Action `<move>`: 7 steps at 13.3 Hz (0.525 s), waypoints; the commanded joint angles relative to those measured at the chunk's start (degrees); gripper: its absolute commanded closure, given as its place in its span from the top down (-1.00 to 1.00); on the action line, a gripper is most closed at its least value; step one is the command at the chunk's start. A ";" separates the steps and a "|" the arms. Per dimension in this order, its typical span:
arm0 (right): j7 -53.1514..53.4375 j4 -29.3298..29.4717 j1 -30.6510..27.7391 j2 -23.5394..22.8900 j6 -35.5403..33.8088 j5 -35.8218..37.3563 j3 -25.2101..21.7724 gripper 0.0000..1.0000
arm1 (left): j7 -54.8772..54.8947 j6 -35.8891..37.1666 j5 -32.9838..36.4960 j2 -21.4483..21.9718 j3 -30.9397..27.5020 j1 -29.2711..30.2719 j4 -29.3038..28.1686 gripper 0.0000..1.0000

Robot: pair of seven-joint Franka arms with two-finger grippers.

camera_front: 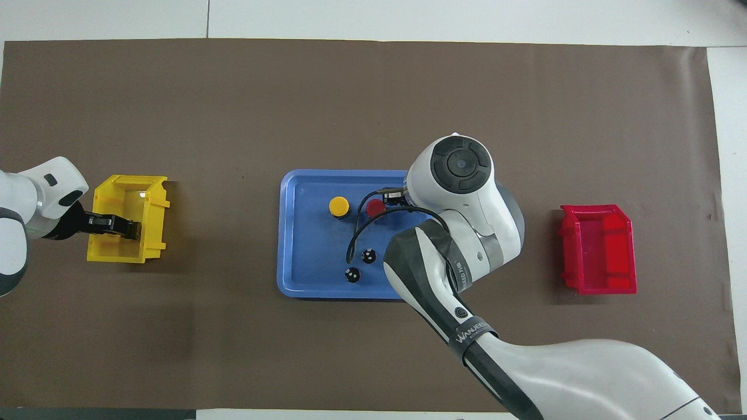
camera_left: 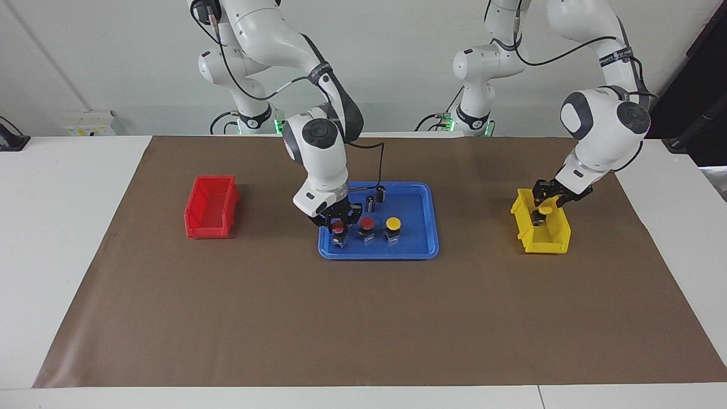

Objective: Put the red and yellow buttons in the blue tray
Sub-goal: 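Carry a second red button into the tray with the right gripper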

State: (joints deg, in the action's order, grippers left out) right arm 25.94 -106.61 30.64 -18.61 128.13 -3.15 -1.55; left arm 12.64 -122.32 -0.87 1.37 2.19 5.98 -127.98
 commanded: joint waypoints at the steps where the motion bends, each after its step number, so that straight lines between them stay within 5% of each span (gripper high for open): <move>1: 0.69 -1.15 -0.23 0.50 -0.16 -0.37 -0.21 -0.18 | -0.86 -2.49 0.43 1.62 0.18 -0.01 -2.54 0.31; 3: 0.69 -0.97 -0.49 0.50 -0.34 -0.11 -0.21 0.30 | -0.95 -3.45 0.35 1.70 0.18 -0.01 -2.97 0.31; 4: 0.69 -0.45 -0.76 0.50 -0.43 0.07 -0.38 0.99 | -0.95 -4.33 0.35 1.79 0.18 -0.09 -3.50 0.30; 7: -0.18 5.50 -5.48 3.22 -9.34 0.24 -0.91 1.00 | -1.74 -5.56 0.35 1.62 0.18 -0.09 -3.68 0.23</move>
State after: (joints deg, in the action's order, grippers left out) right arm 25.99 -104.84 28.95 -17.75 125.13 -3.08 -2.81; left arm 12.21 -125.74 -0.87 1.38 2.24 5.98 -129.50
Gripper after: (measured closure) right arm 0.040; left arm 0.366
